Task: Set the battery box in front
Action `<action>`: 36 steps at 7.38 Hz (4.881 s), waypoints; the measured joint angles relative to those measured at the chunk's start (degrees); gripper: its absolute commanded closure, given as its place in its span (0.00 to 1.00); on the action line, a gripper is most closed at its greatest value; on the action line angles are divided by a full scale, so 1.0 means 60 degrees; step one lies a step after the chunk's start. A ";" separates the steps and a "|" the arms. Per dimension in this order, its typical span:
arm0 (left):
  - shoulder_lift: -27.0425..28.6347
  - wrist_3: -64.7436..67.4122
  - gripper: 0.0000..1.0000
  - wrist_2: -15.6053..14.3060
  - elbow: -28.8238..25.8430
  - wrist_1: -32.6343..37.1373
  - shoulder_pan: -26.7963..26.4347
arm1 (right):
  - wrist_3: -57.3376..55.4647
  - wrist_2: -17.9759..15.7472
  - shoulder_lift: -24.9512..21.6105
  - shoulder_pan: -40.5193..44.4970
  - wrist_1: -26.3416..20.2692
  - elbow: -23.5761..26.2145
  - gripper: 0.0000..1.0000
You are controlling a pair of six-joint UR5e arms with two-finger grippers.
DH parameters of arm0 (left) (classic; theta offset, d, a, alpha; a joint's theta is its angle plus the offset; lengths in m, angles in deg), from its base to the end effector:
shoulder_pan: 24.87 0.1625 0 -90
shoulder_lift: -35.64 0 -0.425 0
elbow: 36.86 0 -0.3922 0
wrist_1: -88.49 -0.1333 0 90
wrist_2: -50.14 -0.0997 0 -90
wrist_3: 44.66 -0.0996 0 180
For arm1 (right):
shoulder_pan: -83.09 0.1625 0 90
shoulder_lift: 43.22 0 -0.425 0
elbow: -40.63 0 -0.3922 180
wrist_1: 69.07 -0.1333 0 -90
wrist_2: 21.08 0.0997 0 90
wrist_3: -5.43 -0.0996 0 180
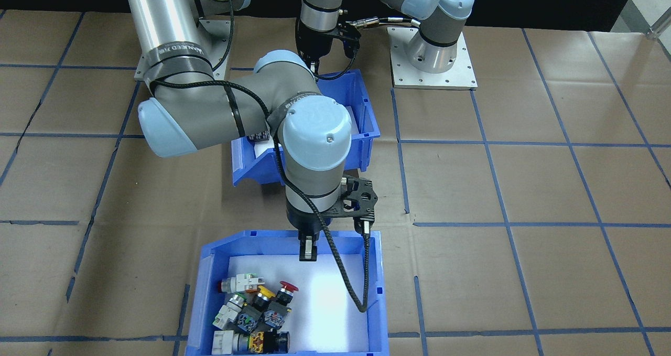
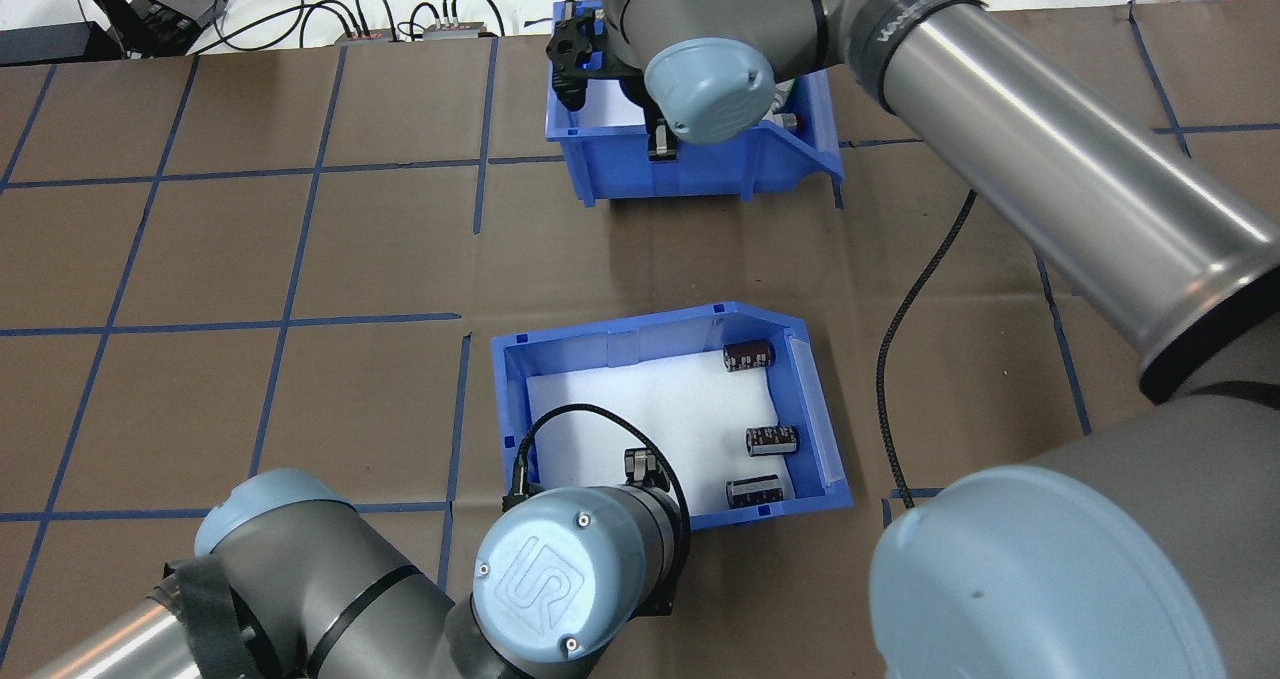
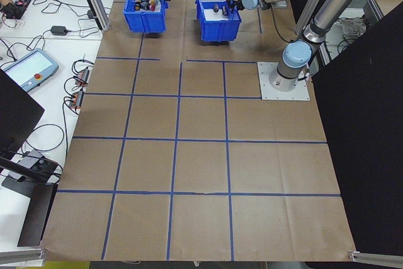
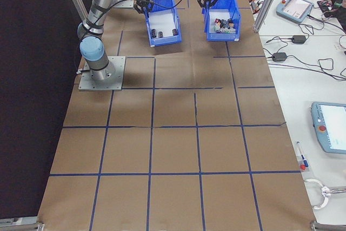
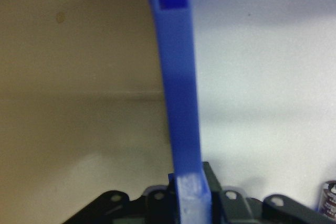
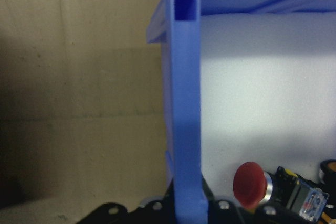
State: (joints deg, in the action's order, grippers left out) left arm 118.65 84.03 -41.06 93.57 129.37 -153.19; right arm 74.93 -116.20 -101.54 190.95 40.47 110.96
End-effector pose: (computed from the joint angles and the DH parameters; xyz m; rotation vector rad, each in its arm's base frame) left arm -0.3500 -0.2313 0.2993 2.0396 -2.0207 0.0746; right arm 0.3388 -0.6459 0.3573 2.0667 -2.1770 0.1194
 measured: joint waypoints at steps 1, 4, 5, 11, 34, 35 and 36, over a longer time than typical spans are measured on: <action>-0.0136 -0.0526 1.00 -0.0033 0.0028 0.0017 0.0141 | 0.0430 -0.0021 -0.0293 -0.0541 -0.0044 0.0151 1.00; -0.0282 -0.2049 1.00 0.0446 0.0053 0.0037 0.1686 | 0.2577 0.0011 -0.1443 -0.2462 -0.0052 0.1248 1.00; -0.0273 -0.2748 1.00 0.0917 0.0044 0.0044 0.2492 | 0.3313 0.0074 -0.1968 -0.3064 0.0001 0.1857 1.00; 0.1951 -0.5315 1.00 0.2094 -0.2076 0.0038 0.4883 | 0.6030 0.0761 -0.5147 -0.5646 0.1142 0.6428 1.00; 0.3025 -1.3027 0.01 0.0559 -0.7656 0.7866 0.4495 | 0.4586 0.0982 -0.9340 -0.4050 0.1132 1.0916 1.00; 0.2646 -1.4792 0.01 0.0516 -0.7710 0.8082 0.4856 | 0.4068 0.0985 -0.9338 -0.3471 0.1139 1.0920 1.00; 0.2395 -1.6934 0.01 0.0489 -0.7727 0.8120 0.5232 | 0.3502 0.0984 -0.9308 -0.2898 0.1180 1.0920 1.00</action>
State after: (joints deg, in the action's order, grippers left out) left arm 133.02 -17.57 -38.13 47.21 178.08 -121.79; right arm 95.95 -110.29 -157.38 173.56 47.55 176.48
